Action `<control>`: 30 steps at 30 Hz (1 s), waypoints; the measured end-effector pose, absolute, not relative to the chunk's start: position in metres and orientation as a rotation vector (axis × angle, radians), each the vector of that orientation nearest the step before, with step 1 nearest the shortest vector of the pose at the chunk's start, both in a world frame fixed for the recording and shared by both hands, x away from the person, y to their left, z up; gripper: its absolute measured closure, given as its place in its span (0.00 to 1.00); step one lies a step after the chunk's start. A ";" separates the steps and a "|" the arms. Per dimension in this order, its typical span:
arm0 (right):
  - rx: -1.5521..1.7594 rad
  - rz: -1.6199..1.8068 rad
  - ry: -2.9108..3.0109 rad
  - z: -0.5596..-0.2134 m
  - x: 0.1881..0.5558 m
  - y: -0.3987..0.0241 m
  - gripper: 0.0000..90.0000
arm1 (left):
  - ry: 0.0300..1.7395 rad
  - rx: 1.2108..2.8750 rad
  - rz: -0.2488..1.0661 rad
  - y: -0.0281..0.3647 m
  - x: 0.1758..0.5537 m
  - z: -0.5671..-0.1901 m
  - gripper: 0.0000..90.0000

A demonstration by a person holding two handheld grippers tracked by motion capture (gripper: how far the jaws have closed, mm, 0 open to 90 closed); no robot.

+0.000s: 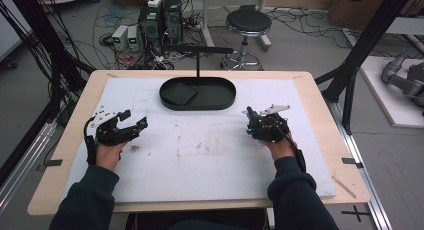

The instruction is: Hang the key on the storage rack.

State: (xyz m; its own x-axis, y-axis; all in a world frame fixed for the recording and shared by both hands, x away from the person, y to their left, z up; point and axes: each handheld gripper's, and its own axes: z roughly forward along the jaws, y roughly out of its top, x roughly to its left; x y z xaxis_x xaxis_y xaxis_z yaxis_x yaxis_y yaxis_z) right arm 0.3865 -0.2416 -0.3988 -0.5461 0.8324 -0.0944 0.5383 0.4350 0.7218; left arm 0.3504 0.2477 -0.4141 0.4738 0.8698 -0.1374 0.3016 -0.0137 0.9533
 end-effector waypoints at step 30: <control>1.067 0.968 2.225 -0.303 0.506 -0.175 0.41 | 1.004 1.561 0.640 0.249 0.349 -0.412 0.28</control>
State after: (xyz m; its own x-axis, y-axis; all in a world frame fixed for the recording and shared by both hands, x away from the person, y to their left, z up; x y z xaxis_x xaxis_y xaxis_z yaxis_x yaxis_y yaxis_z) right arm 0.5058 -0.1754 -0.3026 -0.5771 0.8080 -0.1188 0.4639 0.4441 0.7665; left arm 0.3494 0.2491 -0.4121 0.4916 0.8633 -0.1142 0.2613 -0.0212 0.9650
